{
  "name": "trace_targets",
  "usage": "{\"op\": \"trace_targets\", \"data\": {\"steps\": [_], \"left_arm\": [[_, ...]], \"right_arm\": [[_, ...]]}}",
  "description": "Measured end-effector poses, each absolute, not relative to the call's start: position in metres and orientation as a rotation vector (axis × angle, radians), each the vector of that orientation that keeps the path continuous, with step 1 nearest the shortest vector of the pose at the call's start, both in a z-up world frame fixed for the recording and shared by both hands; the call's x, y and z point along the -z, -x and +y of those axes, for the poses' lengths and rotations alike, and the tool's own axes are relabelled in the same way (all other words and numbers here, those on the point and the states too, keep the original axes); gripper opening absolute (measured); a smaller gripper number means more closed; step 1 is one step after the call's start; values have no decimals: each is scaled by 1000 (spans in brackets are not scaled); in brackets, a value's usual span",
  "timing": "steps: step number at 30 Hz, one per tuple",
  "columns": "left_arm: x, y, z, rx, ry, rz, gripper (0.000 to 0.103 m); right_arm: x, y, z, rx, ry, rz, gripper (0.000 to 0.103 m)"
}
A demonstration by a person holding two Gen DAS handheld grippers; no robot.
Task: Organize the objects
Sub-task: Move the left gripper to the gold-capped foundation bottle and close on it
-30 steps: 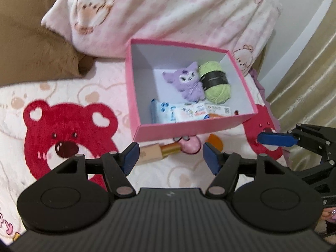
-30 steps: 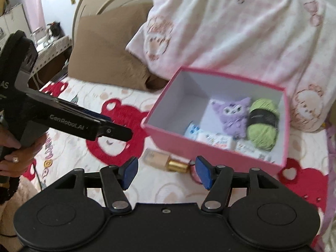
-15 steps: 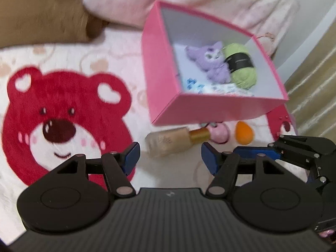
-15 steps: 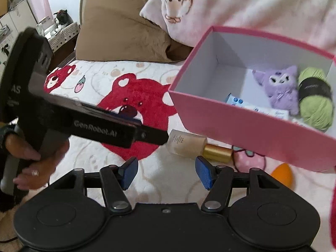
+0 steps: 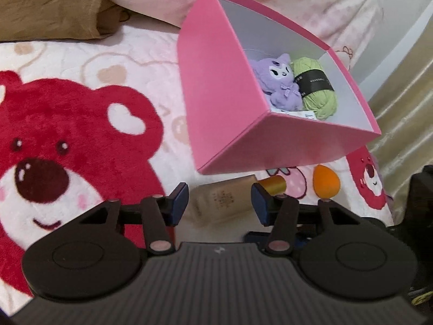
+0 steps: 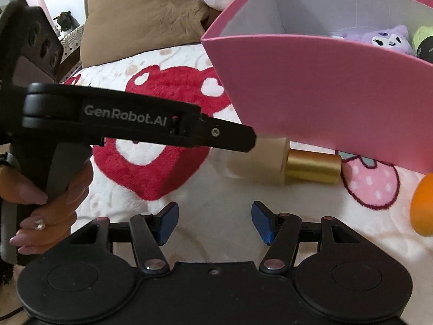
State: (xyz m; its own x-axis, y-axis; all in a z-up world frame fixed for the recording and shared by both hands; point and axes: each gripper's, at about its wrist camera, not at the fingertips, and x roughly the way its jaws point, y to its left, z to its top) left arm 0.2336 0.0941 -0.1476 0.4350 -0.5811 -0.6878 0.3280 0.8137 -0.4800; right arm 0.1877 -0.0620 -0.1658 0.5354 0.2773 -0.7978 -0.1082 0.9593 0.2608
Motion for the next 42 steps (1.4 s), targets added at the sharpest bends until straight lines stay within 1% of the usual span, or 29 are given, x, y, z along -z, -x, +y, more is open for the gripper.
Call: {"op": "trace_targets", "data": {"steps": [2,5,9,15,18,19,23,31,36,42], "left_arm": [[149,-235,94,593,308,979,47],[150,-237,96,599,332,998,46],[153,-240,103,632,418,1068,45],[159,-234,104,672,504,1165,44],[162,-226,94,694,497,1207,44],[164,-222,90,703,495,1225,44],[171,-211,79,739,505,1266,44],[160,-191,50,836,454,1251,44],[137,-180,55,811,347,1156,44],[128,-191,66,699,284,1067,44]], "right_arm": [[167,-188,-59,-231,-173,967,65],[167,-186,-55,-229,-147,948,65],[165,-180,-52,-214,-118,946,64],[161,-177,-61,-194,-121,964,66],[162,-173,-64,-187,-159,976,69],[161,-171,-65,-182,-156,974,72],[159,-160,-66,-175,-145,969,75],[157,-139,-78,-126,-140,975,78],[156,-136,-82,-106,-134,954,78],[158,-143,-79,-127,-145,936,78]]}}
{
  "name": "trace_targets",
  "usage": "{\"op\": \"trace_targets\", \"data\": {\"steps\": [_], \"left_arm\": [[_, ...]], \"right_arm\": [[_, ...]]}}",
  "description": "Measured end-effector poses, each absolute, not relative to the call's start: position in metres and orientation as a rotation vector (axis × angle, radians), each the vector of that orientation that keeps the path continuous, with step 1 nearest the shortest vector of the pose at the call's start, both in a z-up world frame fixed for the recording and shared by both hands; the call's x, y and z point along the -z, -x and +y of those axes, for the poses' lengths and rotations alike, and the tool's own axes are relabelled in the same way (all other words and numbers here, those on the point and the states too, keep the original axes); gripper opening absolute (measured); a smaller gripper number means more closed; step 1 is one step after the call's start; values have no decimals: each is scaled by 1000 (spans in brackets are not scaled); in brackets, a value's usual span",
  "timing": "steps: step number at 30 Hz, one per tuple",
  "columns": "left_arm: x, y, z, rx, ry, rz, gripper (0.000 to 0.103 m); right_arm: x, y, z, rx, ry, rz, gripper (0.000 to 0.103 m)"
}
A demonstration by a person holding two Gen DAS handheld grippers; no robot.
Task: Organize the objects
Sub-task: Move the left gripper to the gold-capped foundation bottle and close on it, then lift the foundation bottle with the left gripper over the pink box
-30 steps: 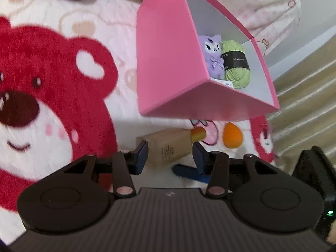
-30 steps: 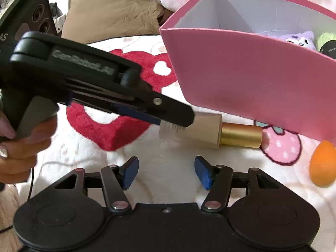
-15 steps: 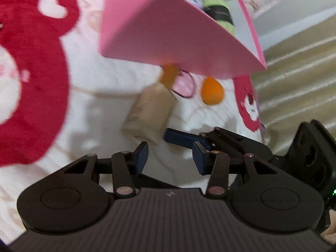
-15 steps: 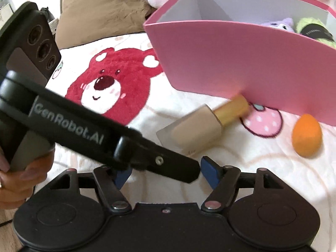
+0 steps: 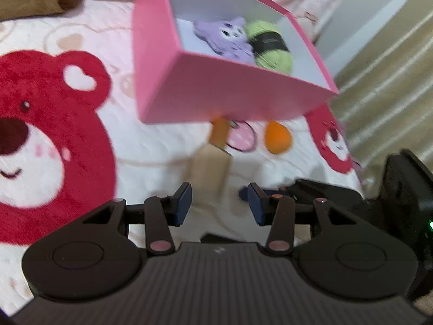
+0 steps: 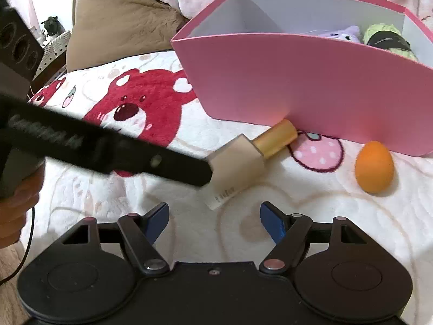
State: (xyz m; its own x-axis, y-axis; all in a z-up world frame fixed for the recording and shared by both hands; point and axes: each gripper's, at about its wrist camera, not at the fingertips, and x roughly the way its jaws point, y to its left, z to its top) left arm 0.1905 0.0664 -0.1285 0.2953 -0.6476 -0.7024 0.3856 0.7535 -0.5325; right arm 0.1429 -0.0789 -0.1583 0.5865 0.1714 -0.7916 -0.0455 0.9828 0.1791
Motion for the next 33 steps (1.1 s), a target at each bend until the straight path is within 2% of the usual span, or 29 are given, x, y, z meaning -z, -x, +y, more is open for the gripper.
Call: {"op": "trace_targets", "data": {"steps": [7,10,12,18,19,23,27,33], "left_arm": [[150,-201,56,728,319,1118,44],[152,-202,59,802,467,1159,44],[155,-202,57,812,512,1177,44],[160,-200,48,735,469,1167,43],[162,-199,47,718,451,1163,43],[170,-202,47,683,430,1167,47],[171,-202,47,684,437,1153,45],[184,-202,38,679,527,1146,46]], "right_arm": [[162,-146,-74,-131,-122,908,78],[158,-142,-76,-117,-113,902,83],[158,-141,-80,-110,-121,906,83],[164,-147,-88,-62,-133,912,82],[166,-149,-87,-54,-121,919,79],[170,-148,-87,-5,-49,926,53],[166,-148,-95,27,-59,927,45],[171,-148,-93,23,-39,914,46]]}}
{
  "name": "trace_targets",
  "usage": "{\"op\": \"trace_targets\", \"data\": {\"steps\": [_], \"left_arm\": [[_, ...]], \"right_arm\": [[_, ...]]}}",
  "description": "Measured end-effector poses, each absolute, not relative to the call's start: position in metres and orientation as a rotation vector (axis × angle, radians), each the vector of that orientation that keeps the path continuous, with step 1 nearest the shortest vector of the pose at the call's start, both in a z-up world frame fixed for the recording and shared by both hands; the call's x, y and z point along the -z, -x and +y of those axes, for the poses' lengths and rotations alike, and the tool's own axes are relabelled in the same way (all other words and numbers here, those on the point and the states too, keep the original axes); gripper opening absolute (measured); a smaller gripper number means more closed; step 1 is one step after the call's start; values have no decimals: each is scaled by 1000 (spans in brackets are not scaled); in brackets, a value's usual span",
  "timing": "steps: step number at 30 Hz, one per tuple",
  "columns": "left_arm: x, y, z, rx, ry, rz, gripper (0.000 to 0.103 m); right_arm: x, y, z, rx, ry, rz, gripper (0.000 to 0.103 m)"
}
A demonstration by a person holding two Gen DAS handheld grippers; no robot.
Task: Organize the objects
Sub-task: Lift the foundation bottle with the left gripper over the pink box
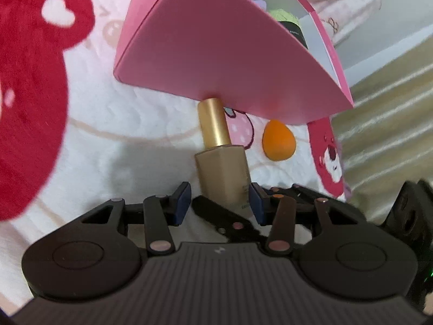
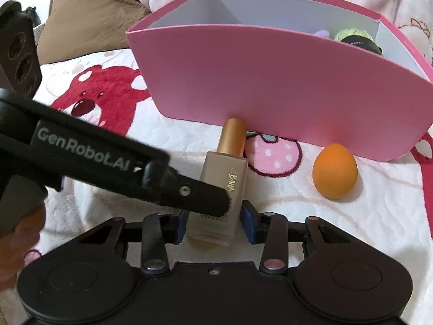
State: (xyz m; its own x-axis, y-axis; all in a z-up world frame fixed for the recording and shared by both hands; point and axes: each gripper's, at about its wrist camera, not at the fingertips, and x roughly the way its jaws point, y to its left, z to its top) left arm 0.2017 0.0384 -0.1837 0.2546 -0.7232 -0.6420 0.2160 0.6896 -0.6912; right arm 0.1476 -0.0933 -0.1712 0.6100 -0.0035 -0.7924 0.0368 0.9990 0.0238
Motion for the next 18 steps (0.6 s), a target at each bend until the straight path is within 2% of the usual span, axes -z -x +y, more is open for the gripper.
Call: {"op": "trace_targets", "data": {"steps": [9,11,18], "left_arm": [[174,-192,29,648,501,1133,51],[171,-187,24,627,461,1134,47],[158,-172,23,525,444,1148,43]], "right_arm": [[171,-136,-101,-41,-104,880,45],[170,-134,-102,-48,-111,880,45],[167,-134,-105,-78,-233,916,43]]}}
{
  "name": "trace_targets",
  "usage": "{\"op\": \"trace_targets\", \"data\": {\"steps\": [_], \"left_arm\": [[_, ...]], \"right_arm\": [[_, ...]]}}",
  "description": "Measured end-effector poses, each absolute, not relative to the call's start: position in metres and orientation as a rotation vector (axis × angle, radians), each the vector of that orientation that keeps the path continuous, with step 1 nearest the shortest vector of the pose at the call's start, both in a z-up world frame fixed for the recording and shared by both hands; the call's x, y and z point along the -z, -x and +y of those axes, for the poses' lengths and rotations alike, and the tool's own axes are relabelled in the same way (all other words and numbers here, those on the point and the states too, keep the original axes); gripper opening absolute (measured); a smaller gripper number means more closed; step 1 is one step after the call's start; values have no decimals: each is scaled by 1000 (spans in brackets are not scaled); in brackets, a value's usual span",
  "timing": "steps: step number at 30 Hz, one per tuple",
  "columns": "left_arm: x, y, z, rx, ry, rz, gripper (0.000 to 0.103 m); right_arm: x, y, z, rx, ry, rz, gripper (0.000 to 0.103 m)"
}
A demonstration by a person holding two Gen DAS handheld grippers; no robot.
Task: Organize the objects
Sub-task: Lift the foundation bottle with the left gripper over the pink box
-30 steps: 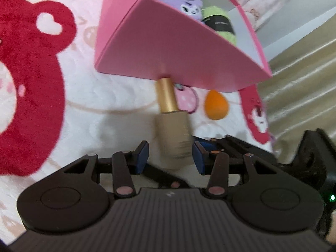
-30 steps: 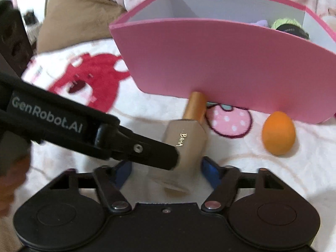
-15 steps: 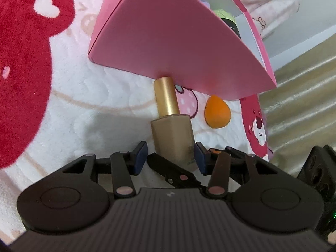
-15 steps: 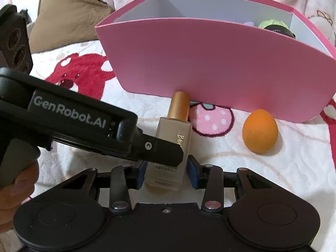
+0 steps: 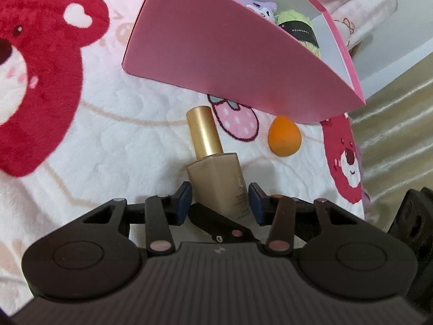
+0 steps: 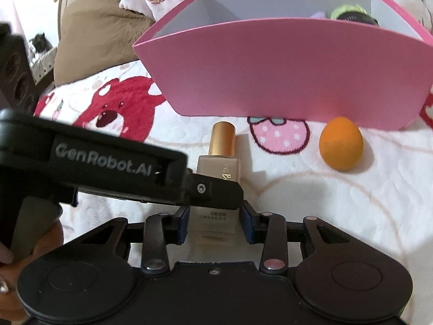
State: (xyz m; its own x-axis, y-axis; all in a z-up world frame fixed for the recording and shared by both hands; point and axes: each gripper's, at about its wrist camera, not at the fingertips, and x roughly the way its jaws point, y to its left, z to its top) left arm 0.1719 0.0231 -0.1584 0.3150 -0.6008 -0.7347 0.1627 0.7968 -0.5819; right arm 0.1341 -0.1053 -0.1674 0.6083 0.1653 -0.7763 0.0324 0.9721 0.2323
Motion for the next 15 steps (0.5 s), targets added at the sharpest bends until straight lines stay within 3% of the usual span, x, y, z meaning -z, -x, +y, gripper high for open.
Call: {"op": "trace_targets", "data": {"steps": [15], "left_arm": [[51,-158,27,660,325,962,41]], "right_arm": [[67,-118,-107,-107,-147,768,41]]}}
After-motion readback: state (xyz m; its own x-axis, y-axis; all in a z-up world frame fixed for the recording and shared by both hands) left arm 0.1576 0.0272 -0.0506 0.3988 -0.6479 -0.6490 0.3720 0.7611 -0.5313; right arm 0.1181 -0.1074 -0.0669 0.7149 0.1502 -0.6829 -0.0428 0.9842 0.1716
